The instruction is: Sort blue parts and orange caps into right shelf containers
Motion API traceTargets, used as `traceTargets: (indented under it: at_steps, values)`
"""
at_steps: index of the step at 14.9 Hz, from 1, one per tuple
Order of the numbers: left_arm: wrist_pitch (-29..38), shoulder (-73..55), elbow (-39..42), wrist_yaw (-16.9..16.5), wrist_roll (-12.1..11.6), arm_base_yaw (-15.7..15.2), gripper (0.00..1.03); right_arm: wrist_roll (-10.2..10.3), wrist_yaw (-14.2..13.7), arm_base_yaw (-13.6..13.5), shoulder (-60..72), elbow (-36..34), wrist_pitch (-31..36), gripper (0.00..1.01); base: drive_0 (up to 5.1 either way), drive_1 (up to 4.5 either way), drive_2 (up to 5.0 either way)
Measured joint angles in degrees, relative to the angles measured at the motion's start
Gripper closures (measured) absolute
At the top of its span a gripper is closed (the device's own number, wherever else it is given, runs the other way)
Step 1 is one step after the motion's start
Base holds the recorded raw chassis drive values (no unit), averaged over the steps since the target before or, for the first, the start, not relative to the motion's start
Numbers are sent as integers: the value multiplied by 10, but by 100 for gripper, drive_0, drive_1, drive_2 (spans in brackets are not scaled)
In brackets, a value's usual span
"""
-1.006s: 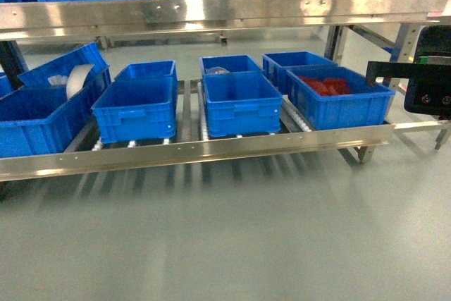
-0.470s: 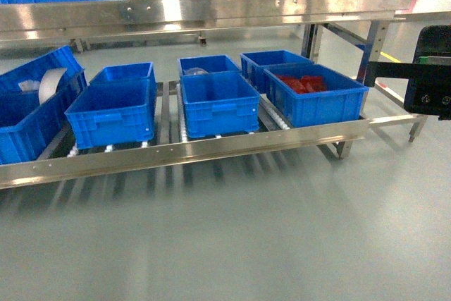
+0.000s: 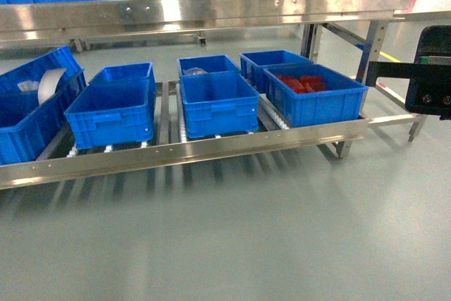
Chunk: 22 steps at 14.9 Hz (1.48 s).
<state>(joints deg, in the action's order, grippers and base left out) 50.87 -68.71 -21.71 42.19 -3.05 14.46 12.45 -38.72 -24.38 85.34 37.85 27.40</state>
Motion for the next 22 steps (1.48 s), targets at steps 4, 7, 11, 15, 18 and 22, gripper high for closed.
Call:
traceTargets:
  at_steps: [4, 7, 11, 15, 18, 22]
  values:
    - [0, 0, 0, 0, 0, 0, 62, 0, 0, 0, 0, 0, 0, 60, 0, 0, 0]
    - [0, 0, 0, 0, 0, 0, 62, 0, 0, 0, 0, 0, 0, 60, 0, 0, 0]
    - [0, 0, 0, 0, 0, 0, 62, 0, 0, 0, 0, 0, 0, 60, 37, 37, 37]
    - [0, 0, 0, 0, 0, 0, 62, 0, 0, 0, 0, 0, 0, 60, 134, 134, 134]
    - [0, 0, 0, 0, 0, 0, 62, 0, 0, 0, 0, 0, 0, 60, 43, 43, 43]
    - [0, 0, 0, 0, 0, 0, 62, 0, 0, 0, 0, 0, 0, 60, 0, 0, 0]
